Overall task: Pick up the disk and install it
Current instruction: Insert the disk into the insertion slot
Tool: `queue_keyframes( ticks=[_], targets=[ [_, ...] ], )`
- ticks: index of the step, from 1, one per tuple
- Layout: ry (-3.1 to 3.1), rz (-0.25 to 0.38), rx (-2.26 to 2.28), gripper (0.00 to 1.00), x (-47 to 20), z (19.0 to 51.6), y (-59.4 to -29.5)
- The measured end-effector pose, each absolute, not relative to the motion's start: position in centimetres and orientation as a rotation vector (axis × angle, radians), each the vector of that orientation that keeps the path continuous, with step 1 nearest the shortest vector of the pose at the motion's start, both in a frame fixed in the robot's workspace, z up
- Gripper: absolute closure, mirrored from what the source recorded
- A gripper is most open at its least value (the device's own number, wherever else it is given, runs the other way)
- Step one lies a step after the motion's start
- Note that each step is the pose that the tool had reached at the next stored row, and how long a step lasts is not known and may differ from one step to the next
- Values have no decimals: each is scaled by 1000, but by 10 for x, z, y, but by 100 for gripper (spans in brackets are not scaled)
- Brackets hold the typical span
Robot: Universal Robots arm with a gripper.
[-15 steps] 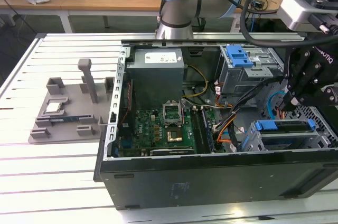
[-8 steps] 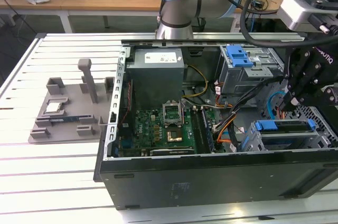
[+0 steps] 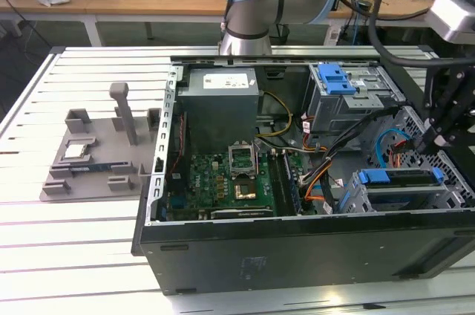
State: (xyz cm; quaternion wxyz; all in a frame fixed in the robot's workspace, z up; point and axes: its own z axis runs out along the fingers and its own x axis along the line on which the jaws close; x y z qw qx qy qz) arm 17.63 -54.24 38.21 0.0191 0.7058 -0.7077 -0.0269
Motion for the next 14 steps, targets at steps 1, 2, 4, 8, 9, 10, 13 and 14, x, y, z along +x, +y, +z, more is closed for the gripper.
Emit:
queue_keyframes(
  ticks=[1, 2, 4, 8, 9, 10, 13, 14],
  targets=[
    [-2195, -82, 2189, 89, 179, 381, -541],
    [-2194, -81, 2188, 89, 181, 380, -541],
    [-2193, -81, 2188, 89, 184, 379, -537],
    [-2193, -81, 2187, 89, 193, 378, -530],
    [-2193, -81, 2187, 89, 194, 378, -530],
    [-2192, -81, 2187, 89, 196, 378, -530],
    [-2192, -80, 2186, 89, 197, 378, -530],
    [-2192, -80, 2186, 89, 197, 378, -530]
  ],
)
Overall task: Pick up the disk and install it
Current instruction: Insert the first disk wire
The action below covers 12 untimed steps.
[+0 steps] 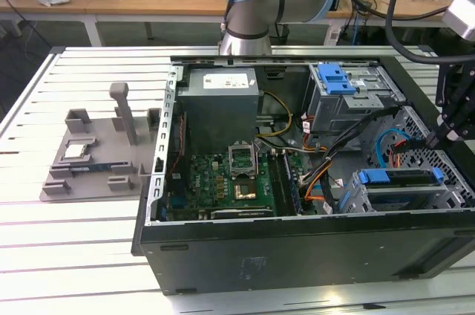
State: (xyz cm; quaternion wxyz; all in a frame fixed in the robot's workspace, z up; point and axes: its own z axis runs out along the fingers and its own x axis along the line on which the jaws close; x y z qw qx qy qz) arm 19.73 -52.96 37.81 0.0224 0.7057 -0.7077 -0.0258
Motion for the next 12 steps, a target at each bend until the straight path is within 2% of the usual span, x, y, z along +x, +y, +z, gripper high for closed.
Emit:
queue_keyframes(
  ticks=[10, 11, 12],
  targets=[
    [-2192, -79, 2186, 89, 197, 378, -530],
    [-2192, -79, 2186, 89, 197, 378, -530],
    [-2192, -79, 2186, 83, 197, 378, -530]
  ],
)
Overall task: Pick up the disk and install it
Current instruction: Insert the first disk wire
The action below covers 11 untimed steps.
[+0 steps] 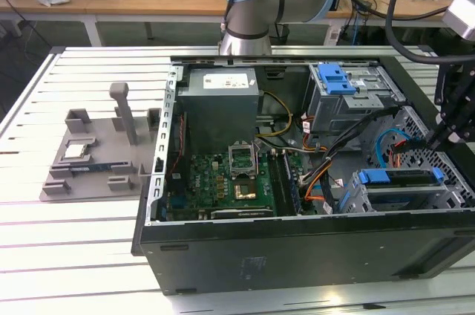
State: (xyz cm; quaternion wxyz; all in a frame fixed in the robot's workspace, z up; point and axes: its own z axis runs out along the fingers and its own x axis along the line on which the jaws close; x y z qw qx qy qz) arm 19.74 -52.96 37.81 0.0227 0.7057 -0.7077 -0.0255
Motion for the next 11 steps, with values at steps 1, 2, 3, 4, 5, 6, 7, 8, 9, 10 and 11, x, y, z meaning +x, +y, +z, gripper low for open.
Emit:
queue_keyframes(
  ticks=[1, 2, 3, 4, 5, 6, 7, 8, 9, 10, 11],
  targets=[
    [-2192, -79, 2186, 76, 197, 378, -530],
    [-2192, -79, 2185, 70, 197, 378, -530],
    [-2191, -79, 2185, 70, 197, 378, -530],
    [-2192, -79, 2185, 70, 197, 378, -530],
    [-2191, -79, 2185, 70, 197, 378, -530],
    [-2191, -78, 2185, 70, 197, 378, -530],
    [-2191, -78, 2185, 70, 197, 378, -530],
    [-2191, -79, 2185, 70, 197, 378, -529],
    [-2191, -79, 2185, 70, 197, 378, -529],
    [-2191, -78, 2185, 70, 197, 378, -528],
    [-2191, -78, 2185, 70, 197, 378, -526]
  ],
)
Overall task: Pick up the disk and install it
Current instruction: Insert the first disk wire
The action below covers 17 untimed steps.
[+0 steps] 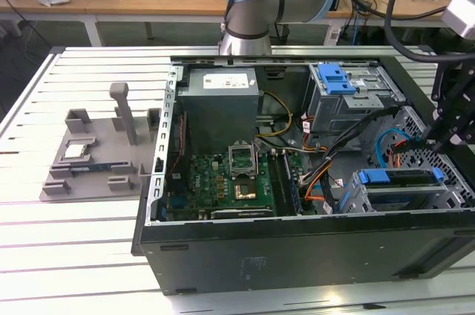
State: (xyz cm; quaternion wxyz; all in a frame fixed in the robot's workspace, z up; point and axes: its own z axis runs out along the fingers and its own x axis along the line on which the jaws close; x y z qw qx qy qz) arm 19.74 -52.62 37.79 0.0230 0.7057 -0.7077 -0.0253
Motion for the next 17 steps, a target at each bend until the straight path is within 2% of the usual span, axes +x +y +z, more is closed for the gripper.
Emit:
queue_keyframes(
  ticks=[17],
  targets=[
    [-2188, -72, 2181, 70, 197, 356, -504]
  ],
)
